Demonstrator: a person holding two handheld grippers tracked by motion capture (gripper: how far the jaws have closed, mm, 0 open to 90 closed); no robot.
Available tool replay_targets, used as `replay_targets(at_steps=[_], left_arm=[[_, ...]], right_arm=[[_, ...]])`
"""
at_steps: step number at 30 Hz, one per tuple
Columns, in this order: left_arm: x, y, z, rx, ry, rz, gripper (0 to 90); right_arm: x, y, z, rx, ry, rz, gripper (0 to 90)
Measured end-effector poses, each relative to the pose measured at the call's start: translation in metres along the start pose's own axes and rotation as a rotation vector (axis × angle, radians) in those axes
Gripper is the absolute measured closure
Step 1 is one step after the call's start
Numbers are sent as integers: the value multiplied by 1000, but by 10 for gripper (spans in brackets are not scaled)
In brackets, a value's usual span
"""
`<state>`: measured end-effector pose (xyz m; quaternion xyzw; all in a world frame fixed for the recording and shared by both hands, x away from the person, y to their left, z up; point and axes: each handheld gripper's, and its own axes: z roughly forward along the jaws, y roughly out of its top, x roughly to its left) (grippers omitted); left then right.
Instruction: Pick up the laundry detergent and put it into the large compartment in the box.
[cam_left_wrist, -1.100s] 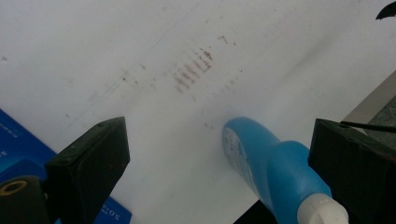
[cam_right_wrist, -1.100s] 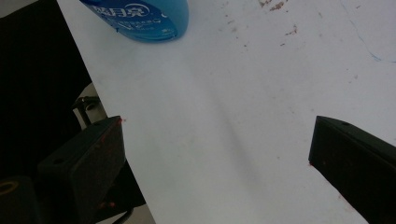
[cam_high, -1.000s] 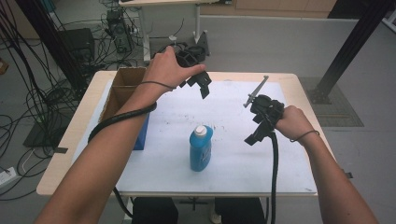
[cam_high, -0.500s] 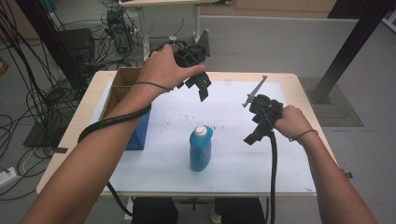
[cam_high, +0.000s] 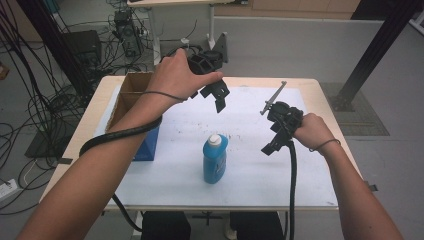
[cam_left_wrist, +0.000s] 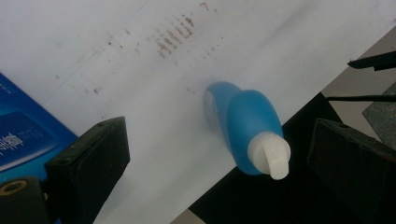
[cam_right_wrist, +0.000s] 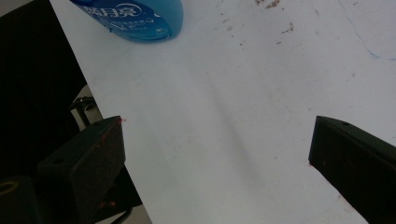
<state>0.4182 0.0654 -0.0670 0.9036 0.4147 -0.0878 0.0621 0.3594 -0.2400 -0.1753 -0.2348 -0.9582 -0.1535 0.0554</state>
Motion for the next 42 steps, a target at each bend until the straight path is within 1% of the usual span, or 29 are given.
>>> replay_targets(at_steps=[2,4,5,6,11,15,17,19,20,26,29,36,38,42], left_arm=[[-1,0,0,2,-1,-1,58],[-3,-1,-1,6,-3,2,57],[-7,-3,-1,7,2,7,57],[-7,-3,-1,7,2,7,56],[-21,-6,-1,14,22,17,57],[-29,-9,-1,21,28,19,58],[-33,-10,0,28,42,21,59],[-33,-10,1,27,40,19,63],[-33,-11,2,34,33,18,63],[-36,-15,5,31,25,3,61],[-42,-14,8,45,33,9,61],[-49,-13,15,55,37,12,61],[-52,-14,18,55,42,4,61],[-56,-13,24,67,54,6,62]], right_arm=[[0,0,0,-1,-1,2,38],[0,0,0,1,-1,2,39],[0,-1,1,1,-3,3,38],[0,-1,1,1,-3,3,38],[2,0,1,2,-8,3,38],[2,0,1,0,-8,3,38],[2,0,1,0,-7,7,38],[3,1,2,1,-8,3,38],[3,1,2,3,-6,4,39],[4,0,2,4,-9,11,37],[4,-1,2,-2,-11,7,38],[4,-2,3,1,-10,8,39],[5,-2,3,3,-12,10,38],[5,-3,3,3,-13,12,38]])
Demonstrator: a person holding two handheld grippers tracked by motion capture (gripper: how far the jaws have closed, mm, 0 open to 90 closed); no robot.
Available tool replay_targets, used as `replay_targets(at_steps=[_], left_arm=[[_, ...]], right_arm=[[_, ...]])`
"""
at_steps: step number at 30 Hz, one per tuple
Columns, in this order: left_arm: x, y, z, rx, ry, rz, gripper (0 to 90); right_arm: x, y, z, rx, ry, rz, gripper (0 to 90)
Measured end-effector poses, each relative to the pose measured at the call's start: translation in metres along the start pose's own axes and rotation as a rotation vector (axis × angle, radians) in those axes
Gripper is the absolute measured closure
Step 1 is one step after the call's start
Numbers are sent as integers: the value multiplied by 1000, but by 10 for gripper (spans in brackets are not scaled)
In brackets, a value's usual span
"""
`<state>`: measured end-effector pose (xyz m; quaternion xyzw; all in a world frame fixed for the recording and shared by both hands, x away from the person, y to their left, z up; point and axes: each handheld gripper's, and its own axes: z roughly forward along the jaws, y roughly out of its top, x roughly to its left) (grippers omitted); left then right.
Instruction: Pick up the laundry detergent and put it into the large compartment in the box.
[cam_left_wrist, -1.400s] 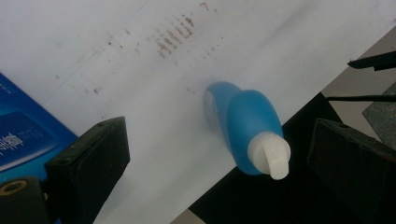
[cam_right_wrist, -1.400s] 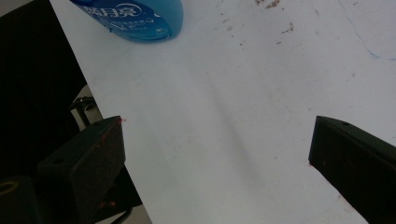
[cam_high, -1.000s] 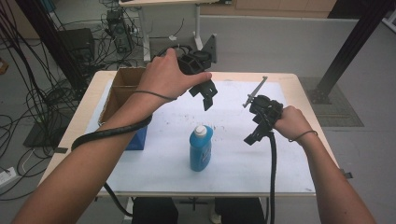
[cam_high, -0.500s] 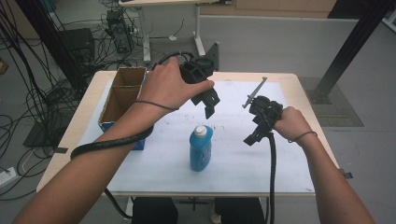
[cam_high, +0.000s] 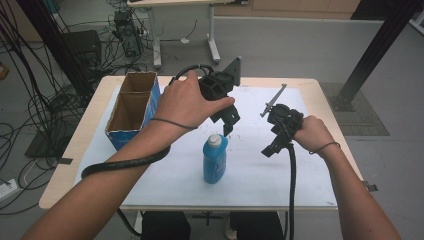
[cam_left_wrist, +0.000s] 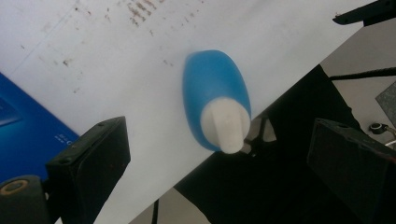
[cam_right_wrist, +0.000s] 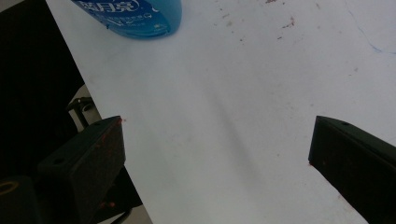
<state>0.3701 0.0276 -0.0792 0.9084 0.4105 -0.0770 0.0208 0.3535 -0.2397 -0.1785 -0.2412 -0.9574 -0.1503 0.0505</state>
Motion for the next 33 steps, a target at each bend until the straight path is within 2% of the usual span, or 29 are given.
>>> replay_targets(at_steps=[6,13,33], left_arm=[[-1,1,7,5,-2,-8,62],[-7,3,19,22,19,-13,65],[-6,6,52,47,15,-19,62]], right_arm=[[1,0,0,0,4,3,38],[1,1,1,3,3,2,39],[2,0,2,5,6,4,40]])
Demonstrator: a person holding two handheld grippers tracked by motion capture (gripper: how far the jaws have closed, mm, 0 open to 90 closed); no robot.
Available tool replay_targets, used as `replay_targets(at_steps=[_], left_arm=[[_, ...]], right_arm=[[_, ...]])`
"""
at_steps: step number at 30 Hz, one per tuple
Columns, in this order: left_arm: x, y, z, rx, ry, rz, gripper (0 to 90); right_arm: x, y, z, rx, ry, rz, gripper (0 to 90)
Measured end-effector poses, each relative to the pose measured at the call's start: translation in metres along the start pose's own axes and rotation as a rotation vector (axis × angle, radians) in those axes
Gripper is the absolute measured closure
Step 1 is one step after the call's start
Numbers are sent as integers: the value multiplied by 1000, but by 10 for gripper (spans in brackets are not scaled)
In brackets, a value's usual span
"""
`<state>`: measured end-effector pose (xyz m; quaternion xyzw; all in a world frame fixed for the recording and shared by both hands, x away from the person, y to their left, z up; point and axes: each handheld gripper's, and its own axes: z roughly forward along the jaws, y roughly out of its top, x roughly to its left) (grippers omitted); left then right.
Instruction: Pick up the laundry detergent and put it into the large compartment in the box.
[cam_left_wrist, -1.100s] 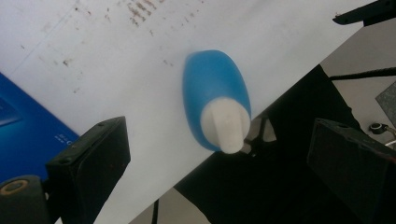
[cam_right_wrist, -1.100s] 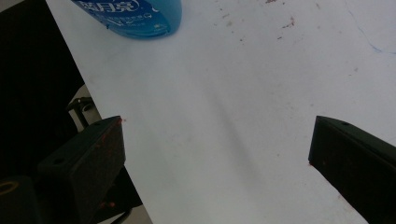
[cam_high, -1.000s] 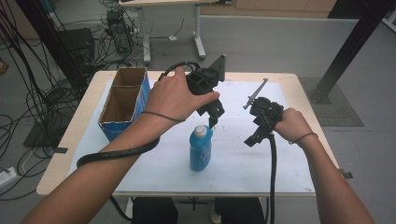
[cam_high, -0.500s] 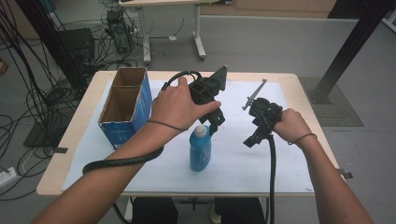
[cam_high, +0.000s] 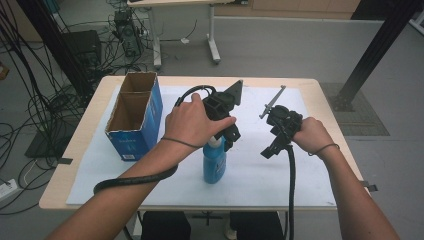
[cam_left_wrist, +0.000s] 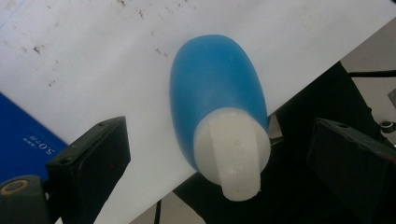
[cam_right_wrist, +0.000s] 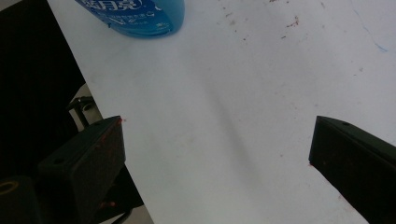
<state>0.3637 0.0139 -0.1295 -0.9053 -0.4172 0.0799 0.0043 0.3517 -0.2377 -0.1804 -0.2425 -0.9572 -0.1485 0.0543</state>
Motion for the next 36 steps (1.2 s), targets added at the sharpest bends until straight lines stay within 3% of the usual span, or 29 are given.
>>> replay_targets(at_steps=[11,36], left_arm=[[0,1,14,10,-15,-1,62],[3,-1,15,0,-11,9,49]], right_arm=[[2,-1,1,-2,-5,-7,39],[2,-1,1,-4,-8,-5,38]])
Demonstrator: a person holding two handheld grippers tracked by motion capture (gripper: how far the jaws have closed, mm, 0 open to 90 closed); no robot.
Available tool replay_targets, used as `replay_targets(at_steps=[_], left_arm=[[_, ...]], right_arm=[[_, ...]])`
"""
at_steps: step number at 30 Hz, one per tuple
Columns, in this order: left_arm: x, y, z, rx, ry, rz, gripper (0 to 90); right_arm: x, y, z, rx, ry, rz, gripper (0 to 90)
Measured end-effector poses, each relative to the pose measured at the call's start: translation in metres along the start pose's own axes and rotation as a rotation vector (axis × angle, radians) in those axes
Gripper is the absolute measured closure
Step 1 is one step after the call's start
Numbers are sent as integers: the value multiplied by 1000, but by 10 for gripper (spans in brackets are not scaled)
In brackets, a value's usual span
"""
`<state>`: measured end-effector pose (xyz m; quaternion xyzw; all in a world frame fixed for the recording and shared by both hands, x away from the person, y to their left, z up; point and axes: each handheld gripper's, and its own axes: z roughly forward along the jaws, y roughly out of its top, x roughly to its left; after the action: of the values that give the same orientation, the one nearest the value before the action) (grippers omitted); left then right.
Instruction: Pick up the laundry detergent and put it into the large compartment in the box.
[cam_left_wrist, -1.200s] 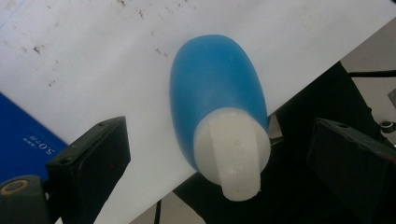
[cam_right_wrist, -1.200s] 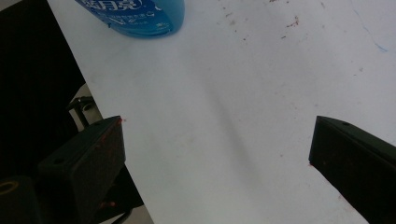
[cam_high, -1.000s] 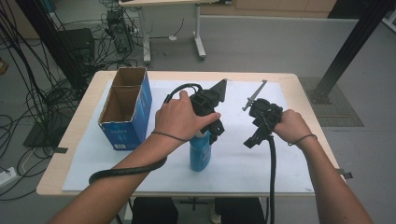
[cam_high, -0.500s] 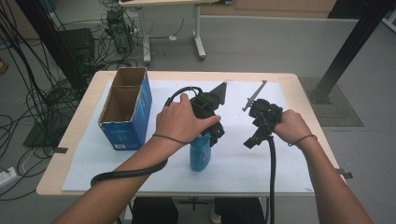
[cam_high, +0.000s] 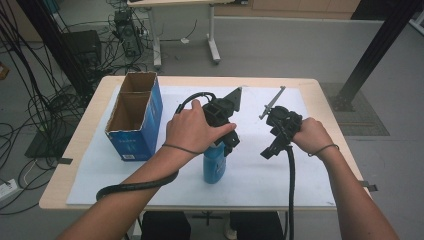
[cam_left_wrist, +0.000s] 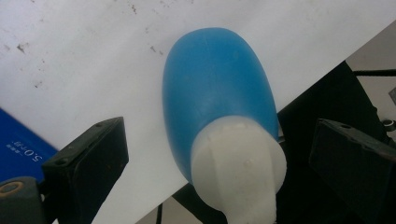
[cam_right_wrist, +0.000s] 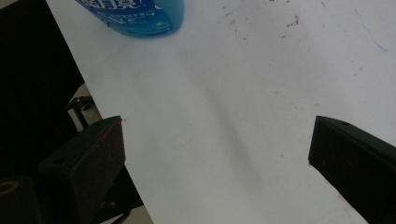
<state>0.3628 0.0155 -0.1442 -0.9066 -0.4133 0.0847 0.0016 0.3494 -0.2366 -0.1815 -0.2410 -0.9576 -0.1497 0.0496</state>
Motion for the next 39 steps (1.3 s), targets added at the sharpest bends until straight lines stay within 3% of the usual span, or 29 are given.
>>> replay_targets(at_steps=[39], left_arm=[[-2,-1,2,-14,0,-3,48]], right_arm=[[1,-3,-2,-8,-5,-2,38]])
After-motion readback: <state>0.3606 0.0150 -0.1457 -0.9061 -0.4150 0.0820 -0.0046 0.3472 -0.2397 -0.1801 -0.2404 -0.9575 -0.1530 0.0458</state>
